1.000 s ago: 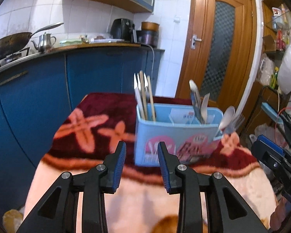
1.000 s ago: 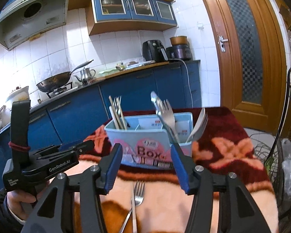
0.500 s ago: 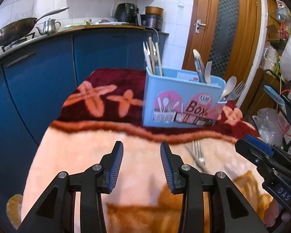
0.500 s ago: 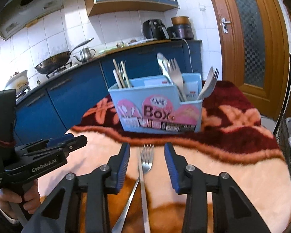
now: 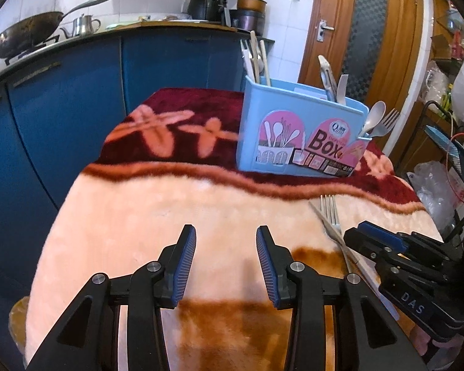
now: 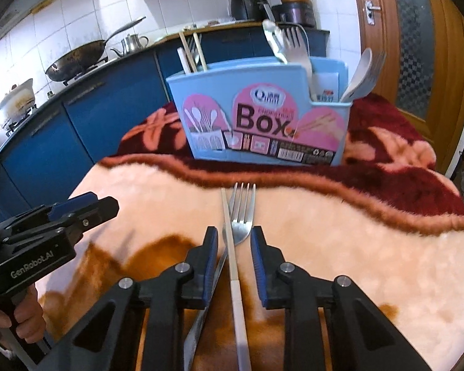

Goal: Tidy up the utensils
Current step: 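Move both tools back over the last fork and knife, then grasp the white-handled knife with the right gripper while the left gripper grasps the silver fork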

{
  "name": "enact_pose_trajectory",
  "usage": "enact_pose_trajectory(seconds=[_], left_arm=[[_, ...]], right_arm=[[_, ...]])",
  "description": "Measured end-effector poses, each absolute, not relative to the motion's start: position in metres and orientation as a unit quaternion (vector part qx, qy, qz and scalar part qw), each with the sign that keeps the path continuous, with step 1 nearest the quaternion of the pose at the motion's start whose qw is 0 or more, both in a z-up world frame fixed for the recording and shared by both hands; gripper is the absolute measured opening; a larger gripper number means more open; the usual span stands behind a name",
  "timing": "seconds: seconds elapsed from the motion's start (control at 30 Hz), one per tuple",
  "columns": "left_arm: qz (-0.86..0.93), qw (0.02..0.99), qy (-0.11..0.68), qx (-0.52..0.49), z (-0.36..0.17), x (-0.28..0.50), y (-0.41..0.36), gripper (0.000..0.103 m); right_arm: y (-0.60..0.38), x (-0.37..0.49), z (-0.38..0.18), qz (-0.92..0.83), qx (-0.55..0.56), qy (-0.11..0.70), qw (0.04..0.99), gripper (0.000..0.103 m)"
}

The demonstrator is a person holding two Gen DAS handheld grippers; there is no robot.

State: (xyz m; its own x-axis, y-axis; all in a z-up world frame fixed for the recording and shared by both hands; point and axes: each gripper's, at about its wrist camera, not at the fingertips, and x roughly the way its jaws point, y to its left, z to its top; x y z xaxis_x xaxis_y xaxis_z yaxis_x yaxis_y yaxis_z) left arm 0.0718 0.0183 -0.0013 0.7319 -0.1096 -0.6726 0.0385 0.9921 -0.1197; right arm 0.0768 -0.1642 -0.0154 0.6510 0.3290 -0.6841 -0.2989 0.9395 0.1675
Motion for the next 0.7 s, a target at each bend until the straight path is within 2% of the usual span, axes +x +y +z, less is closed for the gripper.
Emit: enact_pose_trajectory(seconds=[0.33, 0.7], left_arm=[[-0.034, 0.924, 0.376, -0.059, -0.010, 0.074, 0.024, 0.042], [-0.048, 0.923, 0.379, -0.054, -0.007, 0.072, 0.015, 0.042]], right_arm=[[-0.161, 0.081, -0.022, 0.183, 0.023, 0.401, 0.897, 0.009], [-0.184, 0.065, -0.006, 0.155, 0.027, 0.386, 0.909, 0.007]])
